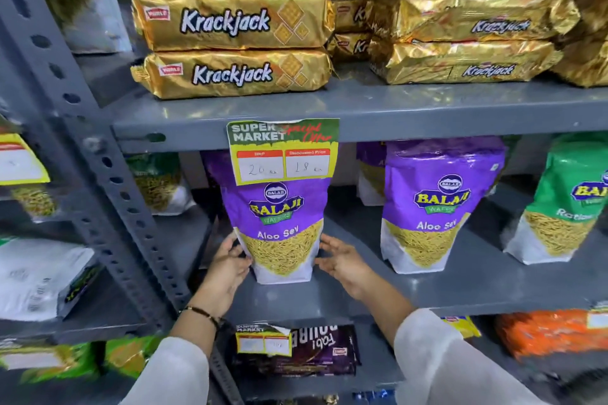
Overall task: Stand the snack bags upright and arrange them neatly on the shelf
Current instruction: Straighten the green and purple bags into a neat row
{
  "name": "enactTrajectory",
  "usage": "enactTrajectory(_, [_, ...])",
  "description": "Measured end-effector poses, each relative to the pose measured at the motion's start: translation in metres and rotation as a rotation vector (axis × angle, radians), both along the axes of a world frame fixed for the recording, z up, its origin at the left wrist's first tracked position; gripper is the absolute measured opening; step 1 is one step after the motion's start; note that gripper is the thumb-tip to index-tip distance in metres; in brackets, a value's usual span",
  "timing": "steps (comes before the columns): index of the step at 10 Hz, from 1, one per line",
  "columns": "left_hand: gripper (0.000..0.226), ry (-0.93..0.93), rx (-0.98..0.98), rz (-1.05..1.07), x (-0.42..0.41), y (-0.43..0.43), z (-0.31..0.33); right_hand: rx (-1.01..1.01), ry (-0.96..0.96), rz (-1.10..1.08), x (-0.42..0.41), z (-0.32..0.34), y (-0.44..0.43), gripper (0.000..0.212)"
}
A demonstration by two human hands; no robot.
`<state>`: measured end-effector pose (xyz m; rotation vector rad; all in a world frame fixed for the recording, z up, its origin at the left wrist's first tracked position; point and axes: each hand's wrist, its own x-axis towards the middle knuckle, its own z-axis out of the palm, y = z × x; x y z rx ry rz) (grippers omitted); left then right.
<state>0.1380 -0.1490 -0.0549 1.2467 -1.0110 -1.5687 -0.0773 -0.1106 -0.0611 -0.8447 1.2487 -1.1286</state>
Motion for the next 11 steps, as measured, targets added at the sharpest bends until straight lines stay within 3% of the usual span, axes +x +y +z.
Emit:
enactTrajectory(6, [0.069,-0.03,0.016,0.066,-0.01,0.016,0.018,0.028,0.051,0.034,-0.005,0.004,0.002,0.067])
enactTrajectory(9, [0.079,-0.009,0.048,0.115,-0.011,0.012,0.01,0.046,0.075,-0.033,-0.006,0.007,0.003,0.063])
enactTrajectory(10, [0.06,-0.139,0.098,0.259,-0.023,0.03,0.015,-0.027,0.189,-0.189,-0.008,0.013,0.014,0.048])
enactTrajectory(11, [0.032,-0.318,0.0,0.364,-0.041,0.057,0.021,-0.187,0.374,-0.296,-0.012,0.017,0.032,0.04])
